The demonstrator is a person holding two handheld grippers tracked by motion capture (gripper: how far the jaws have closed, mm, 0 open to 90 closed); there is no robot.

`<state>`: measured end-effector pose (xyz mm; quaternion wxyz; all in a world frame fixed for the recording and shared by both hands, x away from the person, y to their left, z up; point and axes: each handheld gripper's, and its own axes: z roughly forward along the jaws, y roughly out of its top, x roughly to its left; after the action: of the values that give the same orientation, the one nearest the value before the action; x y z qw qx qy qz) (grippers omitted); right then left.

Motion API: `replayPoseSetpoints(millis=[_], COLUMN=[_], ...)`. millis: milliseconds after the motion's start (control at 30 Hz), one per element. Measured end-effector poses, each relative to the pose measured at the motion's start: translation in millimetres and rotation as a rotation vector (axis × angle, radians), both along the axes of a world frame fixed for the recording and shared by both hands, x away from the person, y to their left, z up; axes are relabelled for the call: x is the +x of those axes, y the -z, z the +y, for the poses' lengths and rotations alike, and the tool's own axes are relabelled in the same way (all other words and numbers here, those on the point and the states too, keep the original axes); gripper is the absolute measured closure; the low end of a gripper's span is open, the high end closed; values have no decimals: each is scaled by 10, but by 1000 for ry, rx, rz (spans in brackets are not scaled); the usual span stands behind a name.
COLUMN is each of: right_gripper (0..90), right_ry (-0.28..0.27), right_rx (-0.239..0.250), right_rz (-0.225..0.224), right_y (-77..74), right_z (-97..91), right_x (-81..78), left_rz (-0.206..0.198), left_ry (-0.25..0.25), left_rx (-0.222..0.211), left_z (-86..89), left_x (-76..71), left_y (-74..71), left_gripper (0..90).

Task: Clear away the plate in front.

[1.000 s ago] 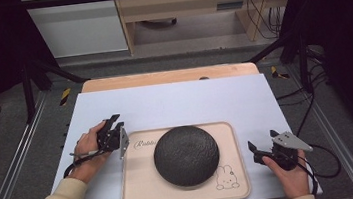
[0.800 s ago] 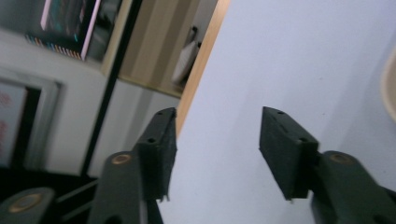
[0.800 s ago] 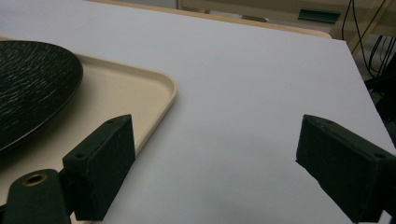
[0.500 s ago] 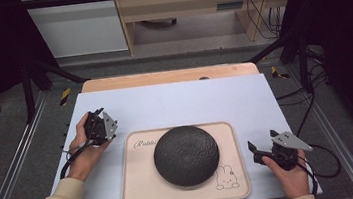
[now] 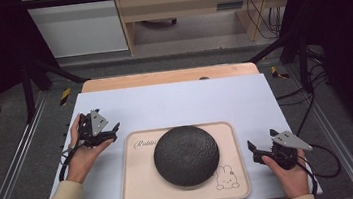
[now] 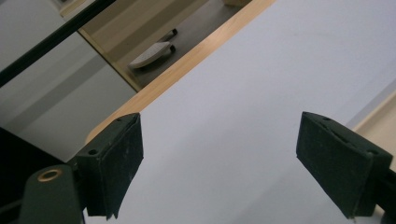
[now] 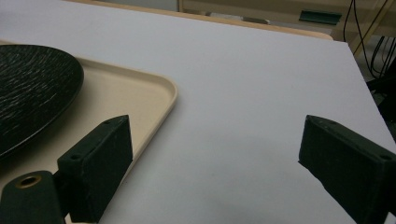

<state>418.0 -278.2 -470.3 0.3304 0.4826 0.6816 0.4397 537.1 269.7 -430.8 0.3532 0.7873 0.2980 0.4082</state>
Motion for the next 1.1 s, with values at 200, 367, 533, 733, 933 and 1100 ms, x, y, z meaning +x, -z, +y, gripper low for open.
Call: replayPoseSetpoints(millis=[200,367,533,733,933,1100], right_gripper=[91,75,62,58,54,54], right_ry=[0,3,-5,-17,-39,-51], right_rx=[19,34,43,62,64,64], right_rz=[-7,-9,-16,-37,-40,-41], right_y=[-8,-15,-34,-79,-102,-108], right_z=[-4,-16,-18,-4,1,-8], right_x=[21,68,122,176,182,171], left_rz=[14,31,26,-9,-5,-5], left_ry=[38,83,107,131,159,175], left_rx=[-112,-231,-308,-340,-368,-403], left_z=[26,41,82,123,185,246], left_x=[-98,-214,-340,-547,-699,-826], left_y=[-112,-161,-219,-290,-279,-237], left_gripper=[105,67,55,55,55,27])
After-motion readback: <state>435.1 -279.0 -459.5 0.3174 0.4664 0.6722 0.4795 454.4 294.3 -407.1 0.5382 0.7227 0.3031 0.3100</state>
